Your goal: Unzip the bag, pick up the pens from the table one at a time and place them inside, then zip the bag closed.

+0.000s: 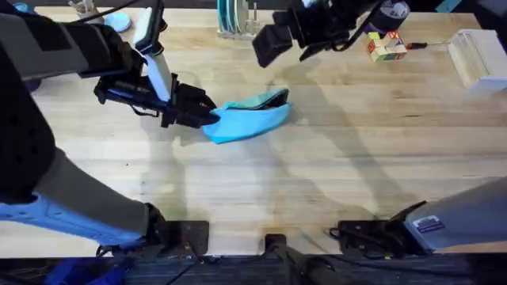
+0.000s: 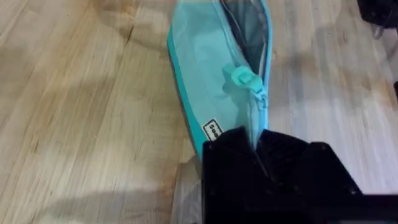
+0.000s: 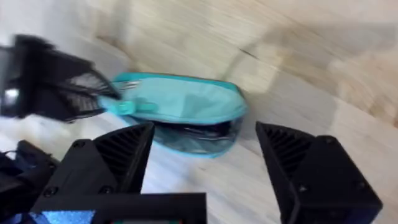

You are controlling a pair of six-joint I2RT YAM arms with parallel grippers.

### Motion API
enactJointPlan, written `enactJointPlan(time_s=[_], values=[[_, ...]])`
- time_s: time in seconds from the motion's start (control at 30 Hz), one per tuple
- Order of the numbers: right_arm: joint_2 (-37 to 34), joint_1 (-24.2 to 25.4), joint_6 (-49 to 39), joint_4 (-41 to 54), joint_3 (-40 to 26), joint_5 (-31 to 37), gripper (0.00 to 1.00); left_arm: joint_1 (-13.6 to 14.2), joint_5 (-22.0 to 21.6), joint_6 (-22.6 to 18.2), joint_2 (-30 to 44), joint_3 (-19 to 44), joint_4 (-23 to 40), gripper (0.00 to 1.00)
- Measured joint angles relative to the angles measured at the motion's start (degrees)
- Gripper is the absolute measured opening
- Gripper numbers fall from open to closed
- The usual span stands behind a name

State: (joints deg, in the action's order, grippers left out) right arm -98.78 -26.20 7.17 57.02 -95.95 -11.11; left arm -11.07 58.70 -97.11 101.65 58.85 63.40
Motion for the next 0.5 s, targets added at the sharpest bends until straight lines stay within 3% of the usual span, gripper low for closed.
enactJointPlan(time_s=[0.17,0.2,0.37,0.43,0.5], values=[[2.87,-2.55,0.00,-0.05,-0.77,-0.36,0.996,0.00,0.00,-0.04,0.00,0.00,0.00,0.053],[3.12,-2.85,0.00,-0.02,-0.77,-0.39,0.996,0.00,0.05,-0.13,0.00,0.00,-0.01,0.131],[3.15,-3.36,0.01,0.03,-0.77,-0.51,0.996,0.00,1.23,-0.09,0.00,0.00,-0.02,0.919],[3.15,-3.36,0.01,-0.09,-0.77,-0.51,0.996,0.00,1.47,0.03,0.00,0.00,0.00,0.986],[3.15,-3.36,0.09,-0.12,-0.77,-0.51,0.996,0.00,1.44,0.01,0.00,0.00,-0.06,0.992]])
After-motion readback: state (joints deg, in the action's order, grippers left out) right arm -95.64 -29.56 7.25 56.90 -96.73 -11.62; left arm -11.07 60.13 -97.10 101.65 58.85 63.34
